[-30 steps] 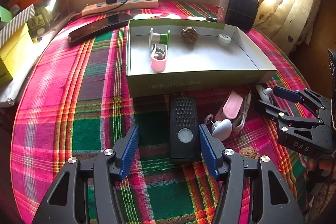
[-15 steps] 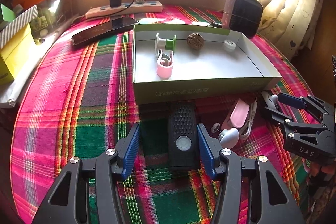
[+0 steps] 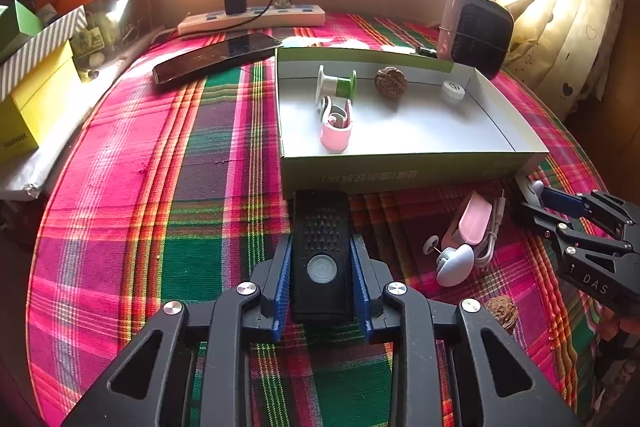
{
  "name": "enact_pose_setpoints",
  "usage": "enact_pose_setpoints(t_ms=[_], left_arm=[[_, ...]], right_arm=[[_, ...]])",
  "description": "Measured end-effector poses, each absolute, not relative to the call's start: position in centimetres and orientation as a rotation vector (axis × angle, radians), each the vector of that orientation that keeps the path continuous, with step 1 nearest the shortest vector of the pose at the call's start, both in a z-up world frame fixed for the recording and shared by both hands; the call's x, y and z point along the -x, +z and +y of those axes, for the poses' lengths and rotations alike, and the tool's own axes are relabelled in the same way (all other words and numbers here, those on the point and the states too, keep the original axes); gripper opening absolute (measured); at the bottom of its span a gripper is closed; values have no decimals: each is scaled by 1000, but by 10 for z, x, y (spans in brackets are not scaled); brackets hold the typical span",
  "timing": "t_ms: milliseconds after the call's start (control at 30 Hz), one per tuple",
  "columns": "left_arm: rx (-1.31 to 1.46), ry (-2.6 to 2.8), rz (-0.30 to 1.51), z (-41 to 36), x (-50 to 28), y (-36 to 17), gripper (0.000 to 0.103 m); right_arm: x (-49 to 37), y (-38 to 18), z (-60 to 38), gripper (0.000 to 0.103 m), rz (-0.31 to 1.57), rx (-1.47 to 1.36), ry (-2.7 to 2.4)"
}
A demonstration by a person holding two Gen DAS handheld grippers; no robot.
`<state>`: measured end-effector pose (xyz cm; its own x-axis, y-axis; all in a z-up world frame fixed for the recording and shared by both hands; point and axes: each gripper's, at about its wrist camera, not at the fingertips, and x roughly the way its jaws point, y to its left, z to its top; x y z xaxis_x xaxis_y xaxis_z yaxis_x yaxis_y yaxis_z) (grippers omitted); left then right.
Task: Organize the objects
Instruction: 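Close the left tool on the black remote while the right tool approaches the white round toy, then close the right tool on the white round toy while the left tool lifts the remote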
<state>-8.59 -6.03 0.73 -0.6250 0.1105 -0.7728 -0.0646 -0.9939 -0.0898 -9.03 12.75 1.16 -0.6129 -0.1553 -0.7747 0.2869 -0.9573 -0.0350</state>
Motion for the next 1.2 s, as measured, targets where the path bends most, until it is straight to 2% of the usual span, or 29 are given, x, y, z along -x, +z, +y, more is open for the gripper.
enact_pose_setpoints(t_ms=[833, 1200], left_arm=[[1311, 2748, -99, -63, 86, 8, 25], [1313, 2749, -114, -63, 85, 9, 25]], right_arm=[[87, 14, 128, 38, 217, -1206, -2619], [83, 21, 131, 29, 204, -1161, -2650]])
